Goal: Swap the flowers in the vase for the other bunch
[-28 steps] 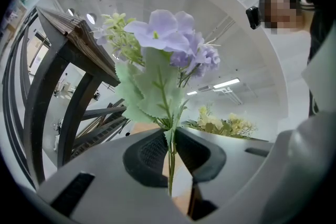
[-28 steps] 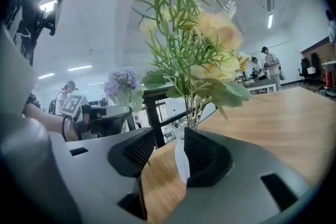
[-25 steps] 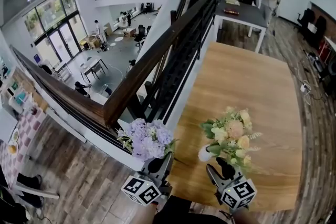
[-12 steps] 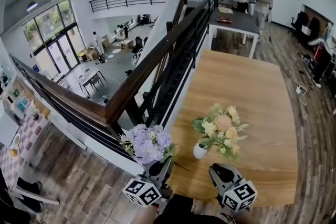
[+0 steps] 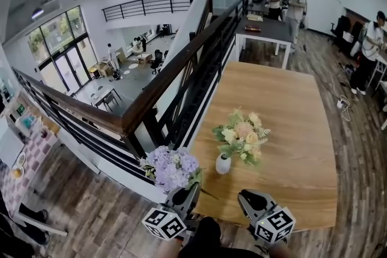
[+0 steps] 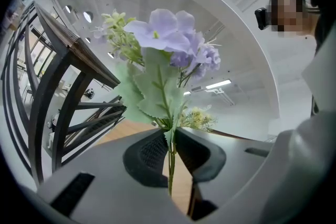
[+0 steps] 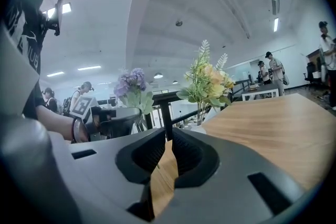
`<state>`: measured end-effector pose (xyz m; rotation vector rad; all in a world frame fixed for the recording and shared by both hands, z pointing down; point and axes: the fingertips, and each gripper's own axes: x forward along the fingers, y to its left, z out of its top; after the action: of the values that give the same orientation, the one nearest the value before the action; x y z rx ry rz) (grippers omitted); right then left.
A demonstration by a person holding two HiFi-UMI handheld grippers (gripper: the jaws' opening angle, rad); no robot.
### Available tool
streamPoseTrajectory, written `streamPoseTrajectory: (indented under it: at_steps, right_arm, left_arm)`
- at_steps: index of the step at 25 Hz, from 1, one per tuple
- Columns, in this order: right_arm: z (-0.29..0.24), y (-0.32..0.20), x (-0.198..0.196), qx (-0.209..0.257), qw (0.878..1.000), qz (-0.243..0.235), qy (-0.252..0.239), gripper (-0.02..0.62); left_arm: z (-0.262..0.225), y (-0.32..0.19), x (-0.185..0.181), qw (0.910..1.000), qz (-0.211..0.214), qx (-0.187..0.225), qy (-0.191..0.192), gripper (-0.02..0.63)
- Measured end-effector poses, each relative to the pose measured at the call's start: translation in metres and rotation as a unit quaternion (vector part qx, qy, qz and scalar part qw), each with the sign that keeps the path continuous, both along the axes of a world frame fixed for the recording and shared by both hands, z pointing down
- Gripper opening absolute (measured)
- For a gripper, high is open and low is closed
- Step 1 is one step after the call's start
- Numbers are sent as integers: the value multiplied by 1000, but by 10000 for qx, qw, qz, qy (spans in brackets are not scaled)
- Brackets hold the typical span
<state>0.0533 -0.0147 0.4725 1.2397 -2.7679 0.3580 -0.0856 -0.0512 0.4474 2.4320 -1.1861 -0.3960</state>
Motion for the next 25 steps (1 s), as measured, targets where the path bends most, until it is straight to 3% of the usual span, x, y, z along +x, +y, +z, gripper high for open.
streamPoseTrajectory:
  at_steps: [9, 19, 25]
  right_arm:
    - [-3, 34, 11, -27, 10000, 24, -51, 58]
    - [-13, 40, 14, 347, 9989, 76, 290, 58]
    - [-14, 51, 17, 312, 9986, 287, 304, 59]
  left_arm:
    - [-3, 37, 4, 9999, -17, -83, -77, 48]
    - [-5, 40, 11, 9998, 117, -29, -130, 48]
    - [-11, 50, 17, 9995, 312, 67, -61, 48]
